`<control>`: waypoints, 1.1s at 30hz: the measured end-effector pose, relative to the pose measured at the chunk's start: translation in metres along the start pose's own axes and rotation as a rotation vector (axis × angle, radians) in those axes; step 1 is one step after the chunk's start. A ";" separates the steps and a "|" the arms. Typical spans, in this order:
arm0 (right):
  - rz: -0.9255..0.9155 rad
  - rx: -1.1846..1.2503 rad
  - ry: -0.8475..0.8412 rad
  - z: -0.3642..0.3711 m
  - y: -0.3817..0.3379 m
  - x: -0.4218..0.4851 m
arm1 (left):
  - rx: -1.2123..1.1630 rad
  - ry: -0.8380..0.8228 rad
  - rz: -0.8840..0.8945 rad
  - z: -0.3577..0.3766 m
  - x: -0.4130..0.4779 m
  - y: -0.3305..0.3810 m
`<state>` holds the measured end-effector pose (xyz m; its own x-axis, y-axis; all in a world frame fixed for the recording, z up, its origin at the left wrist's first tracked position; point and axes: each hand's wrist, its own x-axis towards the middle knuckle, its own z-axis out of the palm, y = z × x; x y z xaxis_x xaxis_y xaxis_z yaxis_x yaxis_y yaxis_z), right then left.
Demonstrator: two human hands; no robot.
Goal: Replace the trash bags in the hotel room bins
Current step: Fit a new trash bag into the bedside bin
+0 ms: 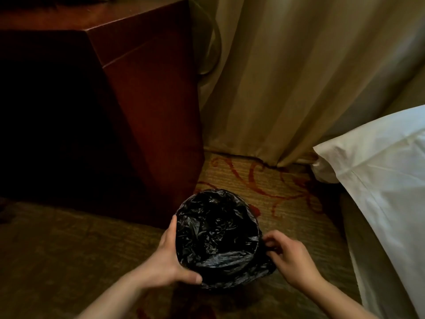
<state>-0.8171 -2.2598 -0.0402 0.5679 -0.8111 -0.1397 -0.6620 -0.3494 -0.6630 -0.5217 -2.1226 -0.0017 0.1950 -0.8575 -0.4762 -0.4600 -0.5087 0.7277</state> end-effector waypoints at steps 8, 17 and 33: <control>-0.077 -0.212 -0.145 0.010 0.002 -0.001 | 0.152 0.207 0.031 0.013 0.001 0.014; 0.046 0.139 -0.056 -0.021 -0.001 0.028 | 0.136 0.236 0.071 0.023 -0.007 -0.012; 0.044 0.247 -0.199 0.002 -0.068 0.125 | 0.037 0.215 -0.027 0.038 0.008 -0.035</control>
<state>-0.6998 -2.3366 -0.0138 0.6423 -0.7066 -0.2970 -0.5628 -0.1717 -0.8086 -0.5367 -2.1087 -0.0497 0.3862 -0.8421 -0.3764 -0.4828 -0.5323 0.6954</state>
